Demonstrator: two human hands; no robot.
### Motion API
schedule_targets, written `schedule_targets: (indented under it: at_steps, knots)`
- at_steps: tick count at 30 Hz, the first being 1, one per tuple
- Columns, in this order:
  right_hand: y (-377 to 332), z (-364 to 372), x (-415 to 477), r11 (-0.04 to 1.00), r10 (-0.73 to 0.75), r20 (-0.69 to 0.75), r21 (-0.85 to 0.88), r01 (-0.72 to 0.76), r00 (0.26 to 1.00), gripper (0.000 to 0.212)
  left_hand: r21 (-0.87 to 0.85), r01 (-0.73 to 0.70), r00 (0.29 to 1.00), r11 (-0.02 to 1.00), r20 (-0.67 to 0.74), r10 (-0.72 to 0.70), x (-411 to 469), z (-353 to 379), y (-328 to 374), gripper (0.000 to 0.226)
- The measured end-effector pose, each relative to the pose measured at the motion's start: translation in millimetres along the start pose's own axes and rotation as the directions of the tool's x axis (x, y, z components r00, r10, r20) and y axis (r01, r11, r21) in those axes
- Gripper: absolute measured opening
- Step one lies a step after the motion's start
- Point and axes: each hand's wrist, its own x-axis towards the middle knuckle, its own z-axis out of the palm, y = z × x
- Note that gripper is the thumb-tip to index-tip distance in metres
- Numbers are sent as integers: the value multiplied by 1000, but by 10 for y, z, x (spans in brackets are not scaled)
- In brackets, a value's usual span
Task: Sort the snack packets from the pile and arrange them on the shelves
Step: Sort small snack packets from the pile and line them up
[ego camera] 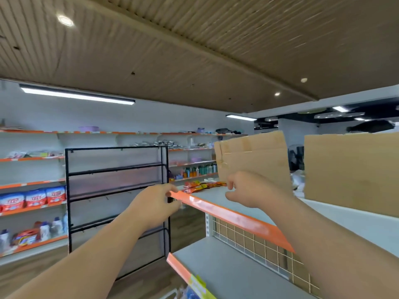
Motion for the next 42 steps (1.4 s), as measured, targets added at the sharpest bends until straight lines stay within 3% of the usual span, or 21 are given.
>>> schedule_targets:
  at_steps: [8, 14, 19, 22, 29, 35, 42]
  knots:
    - [352, 281, 1381, 997, -30, 40, 71, 27, 999, 17, 45, 12, 1000, 999, 26, -14, 1367, 404, -301, 40]
    - [601, 573, 2413, 999, -32, 120, 43, 27, 992, 22, 78, -21, 995, 997, 101, 13, 2259, 872, -405, 36]
    - [582, 819, 2968, 998, -59, 201, -4, 61, 978, 12, 66, -21, 989, 998, 146, 11, 2694, 1115, -634, 32]
    - [562, 944, 3218, 996, -68, 235, -41, 80, 970, 21, 28, -5, 986, 1000, 164, 0, 2929, 1210, -803, 34]
    - [358, 1190, 3516, 968, -31, 439, -211, 137, 898, 37, 127, -116, 876, 985, 480, 41, 3386, 1415, -1156, 57]
    - [67, 1539, 3725, 936, 30, 518, -314, 158, 855, 67, 82, -279, 835, 957, 513, 199, 3743, 1575, -1369, 49]
    - [-43, 1876, 3873, 941, 121, 412, -336, 27, 903, 56, 14, -561, 737, 828, 463, 492, 3987, 1635, -1588, 32]
